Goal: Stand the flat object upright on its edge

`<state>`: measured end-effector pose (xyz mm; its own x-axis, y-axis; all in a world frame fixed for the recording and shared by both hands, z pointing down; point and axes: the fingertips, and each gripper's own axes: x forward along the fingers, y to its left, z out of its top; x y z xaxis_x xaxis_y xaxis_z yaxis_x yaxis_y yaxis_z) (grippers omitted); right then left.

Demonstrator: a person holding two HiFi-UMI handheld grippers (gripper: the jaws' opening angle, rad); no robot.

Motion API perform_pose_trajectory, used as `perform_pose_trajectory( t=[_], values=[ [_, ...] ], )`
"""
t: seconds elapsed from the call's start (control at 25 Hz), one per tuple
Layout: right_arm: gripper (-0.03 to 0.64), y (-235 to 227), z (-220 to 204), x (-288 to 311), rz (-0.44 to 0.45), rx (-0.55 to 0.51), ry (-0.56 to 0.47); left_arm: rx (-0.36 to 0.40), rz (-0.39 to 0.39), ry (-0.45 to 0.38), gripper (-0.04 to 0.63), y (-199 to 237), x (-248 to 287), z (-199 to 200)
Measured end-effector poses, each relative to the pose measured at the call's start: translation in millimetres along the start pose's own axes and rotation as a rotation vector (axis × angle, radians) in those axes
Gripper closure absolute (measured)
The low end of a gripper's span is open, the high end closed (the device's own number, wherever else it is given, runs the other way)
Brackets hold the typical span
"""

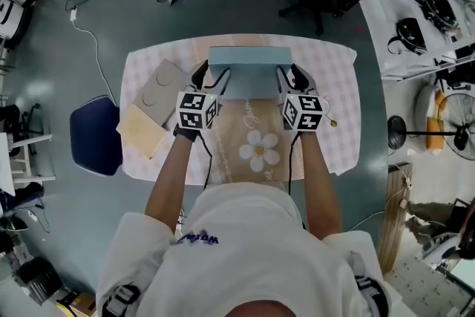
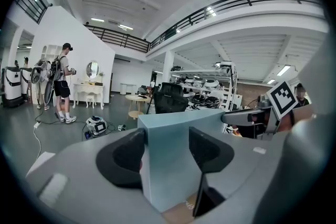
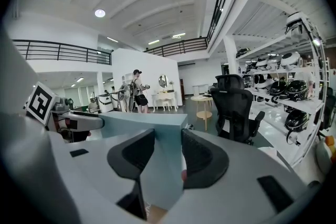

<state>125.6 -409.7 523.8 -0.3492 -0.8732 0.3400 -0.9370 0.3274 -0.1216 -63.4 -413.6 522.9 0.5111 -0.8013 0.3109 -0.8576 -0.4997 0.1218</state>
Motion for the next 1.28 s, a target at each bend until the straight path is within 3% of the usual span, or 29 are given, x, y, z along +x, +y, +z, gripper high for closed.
perform_pose_trajectory(
  t=[1.28],
  values=[
    [0.449,-7,-7,-1,0.003,0.013,0.008,0.017,-0.023,0.003,0.333,-6,4,-2]
  ],
)
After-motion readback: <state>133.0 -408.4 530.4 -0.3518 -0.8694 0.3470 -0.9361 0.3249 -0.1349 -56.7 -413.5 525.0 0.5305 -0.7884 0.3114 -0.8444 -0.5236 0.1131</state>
